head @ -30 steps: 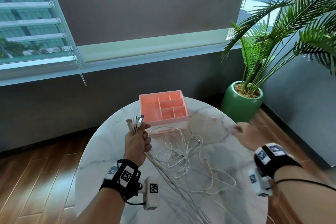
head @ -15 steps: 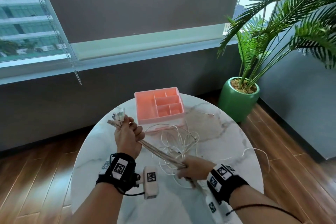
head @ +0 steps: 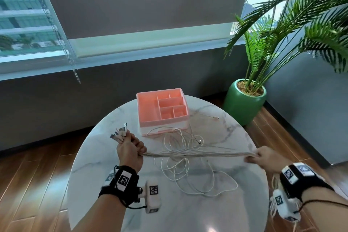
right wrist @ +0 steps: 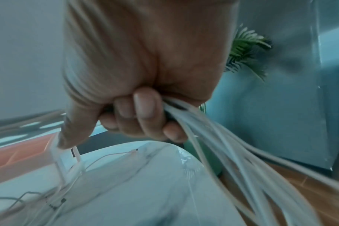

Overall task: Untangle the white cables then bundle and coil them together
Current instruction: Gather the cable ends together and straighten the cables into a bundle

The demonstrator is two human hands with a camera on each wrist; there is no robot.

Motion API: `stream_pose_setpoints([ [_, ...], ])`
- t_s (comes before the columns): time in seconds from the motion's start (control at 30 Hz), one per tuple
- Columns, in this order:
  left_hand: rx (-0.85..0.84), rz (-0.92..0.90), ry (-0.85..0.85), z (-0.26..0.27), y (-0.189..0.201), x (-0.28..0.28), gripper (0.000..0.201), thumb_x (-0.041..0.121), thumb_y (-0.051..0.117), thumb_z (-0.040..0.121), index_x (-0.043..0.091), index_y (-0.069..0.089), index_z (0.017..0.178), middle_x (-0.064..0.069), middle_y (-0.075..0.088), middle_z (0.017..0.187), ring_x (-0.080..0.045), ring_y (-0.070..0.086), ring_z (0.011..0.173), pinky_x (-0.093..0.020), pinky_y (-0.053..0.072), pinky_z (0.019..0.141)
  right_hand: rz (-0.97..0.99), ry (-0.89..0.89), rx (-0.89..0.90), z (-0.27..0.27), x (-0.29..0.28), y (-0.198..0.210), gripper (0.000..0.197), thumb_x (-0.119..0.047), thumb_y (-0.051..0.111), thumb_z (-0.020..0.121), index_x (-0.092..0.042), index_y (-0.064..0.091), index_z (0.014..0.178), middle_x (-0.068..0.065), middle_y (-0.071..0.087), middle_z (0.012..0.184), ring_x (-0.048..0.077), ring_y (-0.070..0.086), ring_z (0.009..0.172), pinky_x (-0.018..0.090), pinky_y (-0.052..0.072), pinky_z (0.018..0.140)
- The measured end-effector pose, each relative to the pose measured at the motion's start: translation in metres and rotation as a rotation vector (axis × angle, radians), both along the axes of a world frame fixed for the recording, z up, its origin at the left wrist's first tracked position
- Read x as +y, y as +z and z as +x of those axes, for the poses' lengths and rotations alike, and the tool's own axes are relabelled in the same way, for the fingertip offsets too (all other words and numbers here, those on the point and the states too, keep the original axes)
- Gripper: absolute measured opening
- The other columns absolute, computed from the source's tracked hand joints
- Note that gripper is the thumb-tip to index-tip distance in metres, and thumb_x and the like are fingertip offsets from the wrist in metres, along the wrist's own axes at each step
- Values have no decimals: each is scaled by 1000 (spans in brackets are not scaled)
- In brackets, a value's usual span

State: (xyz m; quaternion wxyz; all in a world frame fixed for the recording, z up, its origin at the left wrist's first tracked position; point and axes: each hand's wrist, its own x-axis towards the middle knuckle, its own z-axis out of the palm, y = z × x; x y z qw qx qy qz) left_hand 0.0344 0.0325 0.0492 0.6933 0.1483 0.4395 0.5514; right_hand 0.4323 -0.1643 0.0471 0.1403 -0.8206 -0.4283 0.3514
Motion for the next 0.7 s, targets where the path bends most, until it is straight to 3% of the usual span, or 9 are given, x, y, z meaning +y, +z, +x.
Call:
stream_pose_setpoints([
  [0.13,77,-52,-108,-5,-13,-10,41,27,48,105,18,39,66,5,30,45,-10,28,34,-23,37,41,-3,69,-215,9,18,-1,43,-48,75,81,-10,64,63,-3,51,52,11,48,50,26,34,53],
  [0.3,101,-72,-145,-17,-33,-12,42,27,48,105,21,33,66,6,27,46,-7,22,34,-15,20,35,-258,231,-259,-19,20,-50,38,-47,66,85,-19,55,61,-2,55,60,17,62,68,22,36,55],
  [0.4,137,-77,-147,-24,-40,-8,44,30,48,105,22,31,65,7,26,46,-7,21,34,-15,17,36,-426,358,-244,-38,30,-51,35,-53,76,71,-23,61,65,-5,59,65,16,64,75,20,39,58],
  [0.5,150,-86,-136,-26,-40,-4,44,30,48,105,22,32,65,7,26,45,-7,21,34,-15,18,36,-397,465,-180,-56,67,-40,67,-74,81,47,-23,71,90,-9,67,84,9,63,81,24,49,75],
  [0.57,157,-91,-141,-25,-38,-5,43,29,47,105,21,32,65,7,27,45,-7,22,34,-14,20,35,-244,499,-158,-78,99,-23,60,-72,76,61,-25,69,97,-11,68,91,8,64,85,29,52,84],
  [0.63,183,-93,-149,-23,-36,-6,43,28,48,105,21,34,66,7,28,45,-7,23,34,-15,20,35,-53,532,-149,-109,133,-6,34,-54,68,84,-22,71,95,-8,69,84,9,65,76,28,53,78],
  [0.7,214,-90,-160,-23,-34,-7,41,27,49,105,20,35,67,7,30,45,-7,25,34,-15,22,35,110,611,-159,-145,166,2,22,-34,58,96,-16,71,97,-1,71,87,15,66,79,30,53,77],
])
